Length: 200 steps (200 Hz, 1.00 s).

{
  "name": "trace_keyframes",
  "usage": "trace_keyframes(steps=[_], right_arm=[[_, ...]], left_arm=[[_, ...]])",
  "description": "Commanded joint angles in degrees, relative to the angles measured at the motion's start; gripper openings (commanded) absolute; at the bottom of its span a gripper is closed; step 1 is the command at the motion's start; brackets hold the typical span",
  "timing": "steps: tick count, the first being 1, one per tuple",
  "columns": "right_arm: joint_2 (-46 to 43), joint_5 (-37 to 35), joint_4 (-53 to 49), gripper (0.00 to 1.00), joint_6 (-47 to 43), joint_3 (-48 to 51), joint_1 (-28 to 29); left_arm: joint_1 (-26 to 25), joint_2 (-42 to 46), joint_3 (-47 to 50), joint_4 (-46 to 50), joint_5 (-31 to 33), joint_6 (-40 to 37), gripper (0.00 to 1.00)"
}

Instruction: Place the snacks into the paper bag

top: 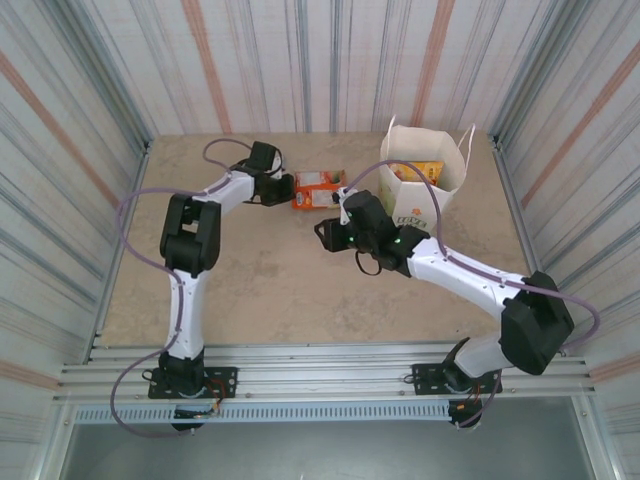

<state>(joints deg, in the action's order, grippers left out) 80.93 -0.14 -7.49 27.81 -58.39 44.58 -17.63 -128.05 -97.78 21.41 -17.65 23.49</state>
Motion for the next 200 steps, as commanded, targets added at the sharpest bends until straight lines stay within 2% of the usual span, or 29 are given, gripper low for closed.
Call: trace_keyframes(steps=[1, 84, 134, 169, 200], right_arm=[[-2.82, -1.05, -1.78, 0.50, -2.55, -0.21, -0.31], [-8.22, -1.89, -3.15, 0.49, -5.29, 1.44, 2.93], [-10.39, -2.33, -1.81, 0.50, -6.17, 2.80, 4.48], [-12.18, -2.99, -0.58, 0.51, -9.24, 3.43, 4.26], [-12.90, 2.08, 0.34, 0.51, -15.11, 4.05, 2.62]], left_arm=[[-0.92, 9.43, 4.21, 5.40, 4.14, -6.91, 0.00], [-4.09, 30.25, 18.88, 14.04, 9.93, -17.47, 0.00], [-7.69, 40.25, 22.41, 19.85, 14.94, -25.65, 0.00], [-8.31, 46.62, 23.60, 21.93, 15.39, -29.94, 0.00], [-8.98, 51.20, 23.41, 22.80, 14.24, -36.27, 0.00]])
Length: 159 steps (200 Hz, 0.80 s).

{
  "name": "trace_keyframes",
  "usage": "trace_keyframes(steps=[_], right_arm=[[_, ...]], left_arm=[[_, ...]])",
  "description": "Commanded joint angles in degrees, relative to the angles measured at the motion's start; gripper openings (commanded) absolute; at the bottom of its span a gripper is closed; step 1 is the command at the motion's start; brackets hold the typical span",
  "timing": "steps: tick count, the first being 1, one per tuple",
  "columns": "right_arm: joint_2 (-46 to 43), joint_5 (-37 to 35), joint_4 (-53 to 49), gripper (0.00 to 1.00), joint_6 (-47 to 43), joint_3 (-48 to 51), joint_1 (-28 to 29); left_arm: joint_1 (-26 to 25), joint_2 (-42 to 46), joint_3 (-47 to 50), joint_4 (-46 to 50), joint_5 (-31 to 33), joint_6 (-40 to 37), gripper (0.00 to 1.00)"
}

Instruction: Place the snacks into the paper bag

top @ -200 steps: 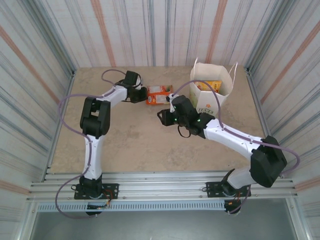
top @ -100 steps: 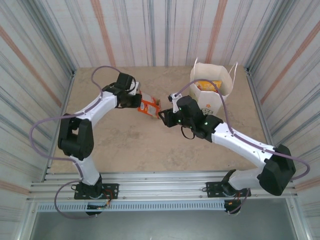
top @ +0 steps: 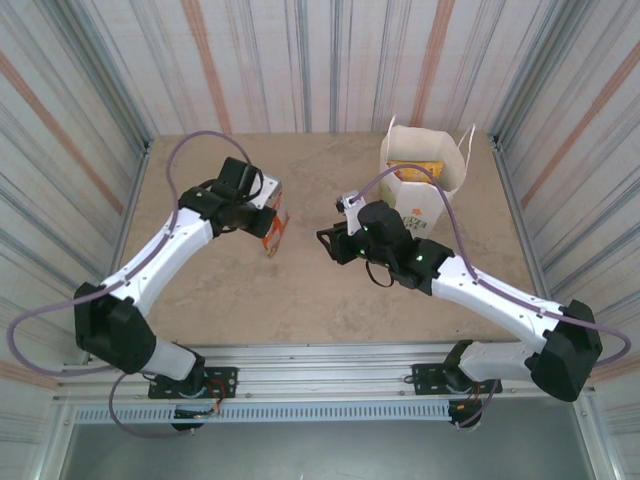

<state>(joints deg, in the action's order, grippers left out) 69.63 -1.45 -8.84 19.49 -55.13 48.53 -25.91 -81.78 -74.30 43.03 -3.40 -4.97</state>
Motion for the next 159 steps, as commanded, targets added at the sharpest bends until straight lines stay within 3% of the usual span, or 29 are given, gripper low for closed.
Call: trace_keyframes(steps=[1, 65, 98, 108, 132, 159], right_arm=[[-1.64, 3.61, 1.75, 0.51, -6.98, 0.81, -1.33], [-1.28, 14.44, 3.33, 0.56, -18.27, 1.07, -5.98], [-0.52, 19.63, 1.41, 0.71, -23.81, 0.05, -7.65], [-0.37, 23.65, 1.52, 0.78, -25.08, 0.15, -8.33], [-0.22, 28.92, 6.21, 0.79, -26.00, 1.87, -8.77], [1.93, 34.37, 4.53, 0.80, -28.40, 0.37, -8.76]], left_arm=[[-0.71, 5.03, -0.06, 1.18, -0.06, -8.06, 0.00], [-3.58, 10.02, 1.20, 0.64, -2.40, -22.36, 0.00], [-6.22, 12.43, 2.55, 1.01, -7.16, -29.99, 0.00], [-6.89, 12.92, 2.83, 0.83, -8.13, -31.22, 0.00], [-7.80, 13.91, 3.37, -0.32, -9.81, -32.41, 0.00], [-8.07, 14.19, 2.88, -1.37, -10.85, -32.08, 0.00]])
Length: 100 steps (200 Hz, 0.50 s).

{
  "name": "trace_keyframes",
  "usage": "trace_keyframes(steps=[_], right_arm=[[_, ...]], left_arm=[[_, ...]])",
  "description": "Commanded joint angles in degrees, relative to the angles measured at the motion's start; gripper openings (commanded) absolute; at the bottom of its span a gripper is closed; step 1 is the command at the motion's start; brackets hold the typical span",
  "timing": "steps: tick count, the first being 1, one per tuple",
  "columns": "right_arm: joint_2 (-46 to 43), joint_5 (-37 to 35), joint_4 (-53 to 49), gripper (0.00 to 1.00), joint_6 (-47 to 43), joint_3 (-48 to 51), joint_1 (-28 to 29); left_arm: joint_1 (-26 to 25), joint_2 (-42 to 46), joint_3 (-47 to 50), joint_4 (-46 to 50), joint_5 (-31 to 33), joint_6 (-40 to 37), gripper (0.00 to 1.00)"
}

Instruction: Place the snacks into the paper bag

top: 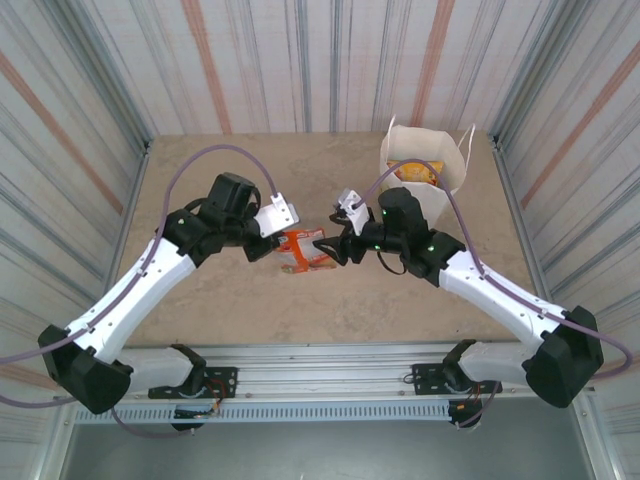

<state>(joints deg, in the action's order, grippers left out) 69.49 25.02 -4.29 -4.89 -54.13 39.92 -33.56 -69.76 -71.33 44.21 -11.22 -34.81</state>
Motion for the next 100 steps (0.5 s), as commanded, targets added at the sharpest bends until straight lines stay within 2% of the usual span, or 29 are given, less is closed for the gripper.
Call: trace_keyframes(steps=[1, 28, 48, 100], right_arm=[[2.14, 8.06, -0.06, 0.80, -4.01, -0.76, -0.17], [4.37, 9.20, -0.45, 0.78, -4.52, -1.59, -0.15], [5.43, 9.69, -0.54, 0.72, -4.86, -2.11, -0.11], [4.90, 8.19, 0.69, 0.30, -7.99, -1.51, -0.16]], left_arm=[[-0.44, 2.17, -0.11, -2.55, -3.02, -2.22, 0.00], [-0.72, 2.37, -0.88, -2.76, -4.23, -2.23, 0.00], [-0.94, 2.30, -1.29, -2.90, -4.20, -1.82, 0.00], [-1.17, 2.58, -0.12, -4.16, -3.31, -0.13, 0.00]])
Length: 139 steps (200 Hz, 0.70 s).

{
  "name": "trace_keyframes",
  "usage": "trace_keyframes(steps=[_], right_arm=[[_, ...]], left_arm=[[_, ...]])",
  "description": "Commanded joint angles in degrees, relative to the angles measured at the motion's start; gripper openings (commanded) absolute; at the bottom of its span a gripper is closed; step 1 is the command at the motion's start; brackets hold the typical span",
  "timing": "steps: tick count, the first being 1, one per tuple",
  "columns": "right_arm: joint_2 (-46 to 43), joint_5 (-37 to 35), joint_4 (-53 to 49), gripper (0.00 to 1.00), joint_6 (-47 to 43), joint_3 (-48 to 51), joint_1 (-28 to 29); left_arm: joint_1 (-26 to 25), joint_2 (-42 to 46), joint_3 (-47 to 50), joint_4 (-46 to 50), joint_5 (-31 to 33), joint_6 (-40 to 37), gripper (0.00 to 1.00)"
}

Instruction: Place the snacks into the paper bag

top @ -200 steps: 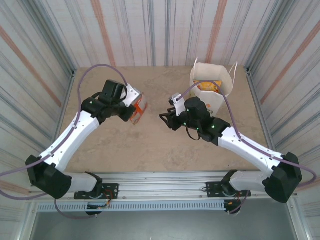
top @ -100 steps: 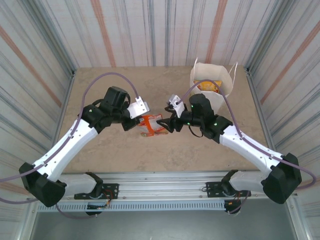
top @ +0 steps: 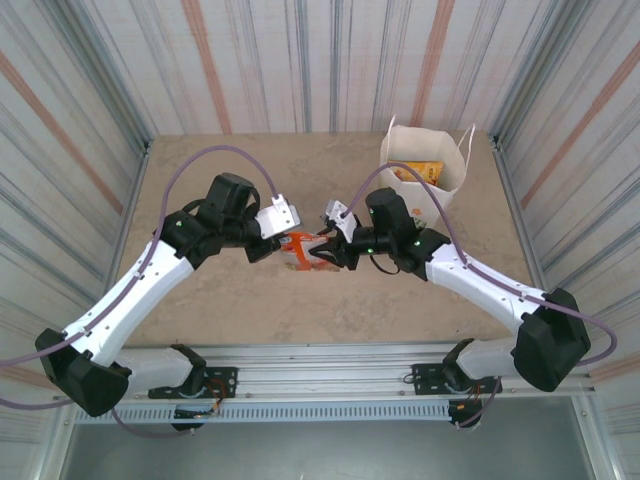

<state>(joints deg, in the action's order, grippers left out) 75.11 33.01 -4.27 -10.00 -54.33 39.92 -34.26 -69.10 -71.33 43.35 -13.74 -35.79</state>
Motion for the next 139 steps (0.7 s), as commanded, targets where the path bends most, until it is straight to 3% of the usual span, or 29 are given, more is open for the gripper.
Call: trace_keyframes(steps=[1, 27, 54, 72, 112, 139], right_arm=[[-0.69, 0.24, 0.67, 0.29, -3.03, -1.27, -0.13], [-2.22, 1.64, 1.36, 0.08, -5.64, -0.33, -0.44], [-3.19, 5.33, 1.07, 0.02, -5.38, -0.09, -2.31], [-4.11, 8.38, 0.76, 0.02, -5.51, 0.07, -4.00], [-5.80, 18.64, 2.52, 0.03, -5.60, 0.59, -8.43], [-6.12, 23.22, 4.03, 0.03, -5.26, 0.29, -10.23]], left_arm=[[-0.51, 1.94, -0.04, -3.38, -0.78, 0.92, 0.00], [-0.33, 2.69, 1.93, -5.25, -1.07, 2.61, 0.05], [2.14, 4.52, 5.08, -8.79, -4.54, 5.76, 0.41], [6.47, 6.21, 8.13, -11.51, -11.84, 8.32, 0.62], [13.38, 8.37, 13.19, -16.82, -27.52, 10.96, 0.67], [14.14, 6.87, 13.41, -17.49, -34.03, 10.90, 0.68]])
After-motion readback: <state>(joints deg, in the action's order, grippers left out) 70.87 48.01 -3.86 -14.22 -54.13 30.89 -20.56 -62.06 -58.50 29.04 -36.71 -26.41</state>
